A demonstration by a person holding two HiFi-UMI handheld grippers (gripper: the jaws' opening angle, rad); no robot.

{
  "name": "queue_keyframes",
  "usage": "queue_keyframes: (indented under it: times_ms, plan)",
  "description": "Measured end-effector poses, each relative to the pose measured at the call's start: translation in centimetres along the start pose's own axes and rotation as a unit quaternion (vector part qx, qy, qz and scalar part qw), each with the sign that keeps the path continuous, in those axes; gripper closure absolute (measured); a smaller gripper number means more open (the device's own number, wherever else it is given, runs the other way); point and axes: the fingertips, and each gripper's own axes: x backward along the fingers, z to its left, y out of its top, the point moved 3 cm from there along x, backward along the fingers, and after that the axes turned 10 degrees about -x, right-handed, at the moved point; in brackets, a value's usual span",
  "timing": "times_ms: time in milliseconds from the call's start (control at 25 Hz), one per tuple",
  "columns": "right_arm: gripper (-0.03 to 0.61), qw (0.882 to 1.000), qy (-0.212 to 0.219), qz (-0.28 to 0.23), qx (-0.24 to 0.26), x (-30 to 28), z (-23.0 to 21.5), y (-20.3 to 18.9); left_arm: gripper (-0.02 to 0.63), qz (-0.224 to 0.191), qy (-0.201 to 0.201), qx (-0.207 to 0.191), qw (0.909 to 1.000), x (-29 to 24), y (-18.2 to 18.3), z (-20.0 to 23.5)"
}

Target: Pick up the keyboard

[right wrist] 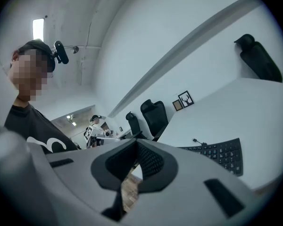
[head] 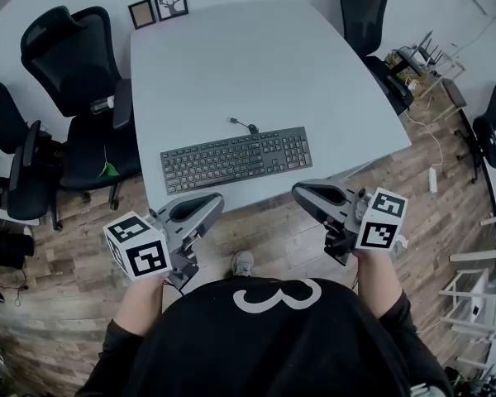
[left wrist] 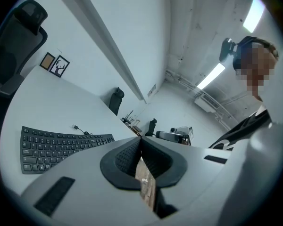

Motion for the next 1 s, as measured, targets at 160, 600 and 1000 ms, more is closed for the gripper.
queue_keyframes:
  times_ms: [160,600,1000]
  plan:
    - [0.569,1.0,-0.006,0.006,-0.016,-1.4,-2.7,0.7,0.601,0.012,0.004,0.007,0.9999,-1.3,0.4,2.5]
    - [0.566,0.995,-0.036,0.028,-0.084,-3.0,-10.7,-0.2,0.598,0.043,0.067,0.062,0.9949,-1.2,-2.1,11.3]
    - [0.419,0.984,-0.094,0.075,-0.13,-2.4,-18.1,-1.8,0.355,0.081,0.129,0.089,0.9842,0.6,-4.7,18.5]
